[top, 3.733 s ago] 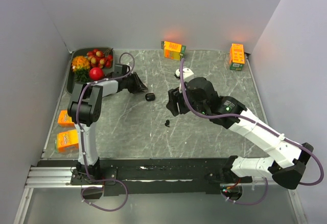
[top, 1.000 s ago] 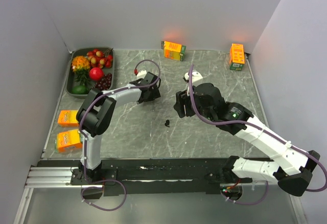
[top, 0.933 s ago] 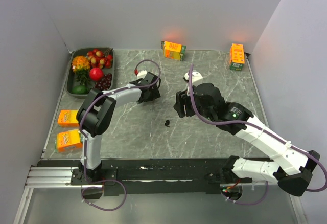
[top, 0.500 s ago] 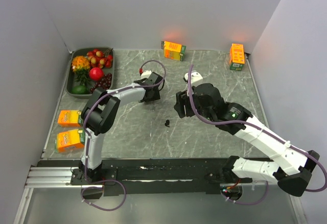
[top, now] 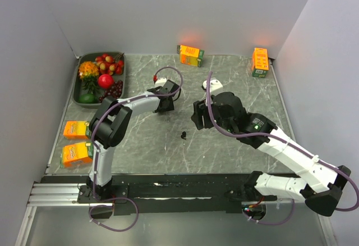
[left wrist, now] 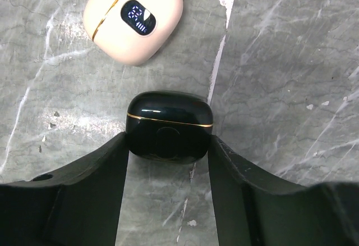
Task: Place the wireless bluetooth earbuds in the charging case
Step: Pick up the charging case at the center of the board.
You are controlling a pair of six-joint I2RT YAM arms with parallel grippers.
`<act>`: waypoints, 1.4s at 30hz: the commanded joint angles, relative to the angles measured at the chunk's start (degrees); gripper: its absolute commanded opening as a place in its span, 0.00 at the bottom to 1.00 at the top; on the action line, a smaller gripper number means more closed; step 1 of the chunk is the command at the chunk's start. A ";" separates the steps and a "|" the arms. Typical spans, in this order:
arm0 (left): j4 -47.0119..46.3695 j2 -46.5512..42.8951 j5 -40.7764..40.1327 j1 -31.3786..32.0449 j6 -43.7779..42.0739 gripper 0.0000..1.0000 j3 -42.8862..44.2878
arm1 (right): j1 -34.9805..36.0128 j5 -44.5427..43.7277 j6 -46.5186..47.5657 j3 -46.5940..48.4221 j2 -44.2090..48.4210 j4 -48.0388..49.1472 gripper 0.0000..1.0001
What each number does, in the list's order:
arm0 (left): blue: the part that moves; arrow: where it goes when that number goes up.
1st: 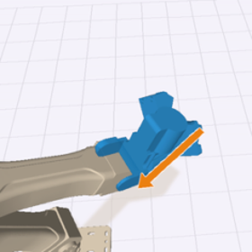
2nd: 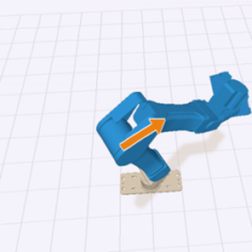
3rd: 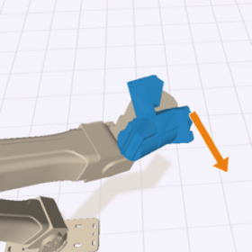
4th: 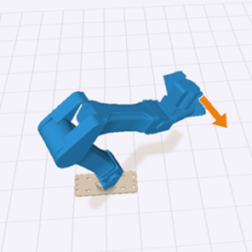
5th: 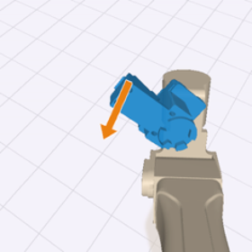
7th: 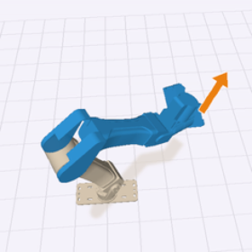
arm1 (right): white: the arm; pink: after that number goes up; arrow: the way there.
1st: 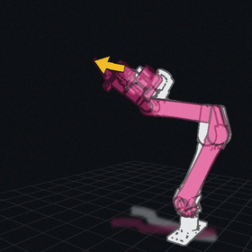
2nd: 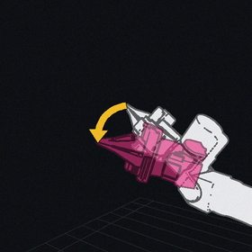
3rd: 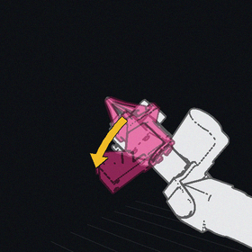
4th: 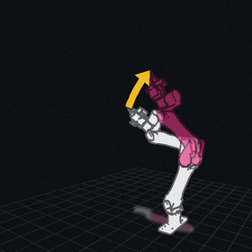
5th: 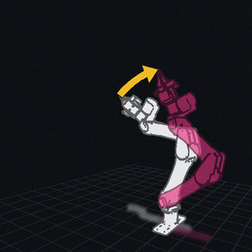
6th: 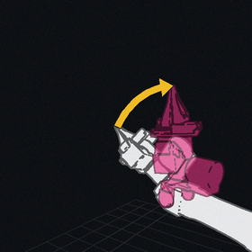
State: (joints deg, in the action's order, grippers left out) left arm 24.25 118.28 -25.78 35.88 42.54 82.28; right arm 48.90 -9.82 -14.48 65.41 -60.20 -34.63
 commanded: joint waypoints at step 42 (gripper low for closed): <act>-78.40 -67.92 25.96 17.82 -50.19 0.01 -68.57 | 3.21 13.43 -0.64 23.35 -14.85 -9.92 0.85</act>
State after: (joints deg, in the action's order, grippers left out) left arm -54.50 50.28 1.85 51.86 -3.55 11.49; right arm 49.82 6.76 -16.62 83.35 -73.97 -42.96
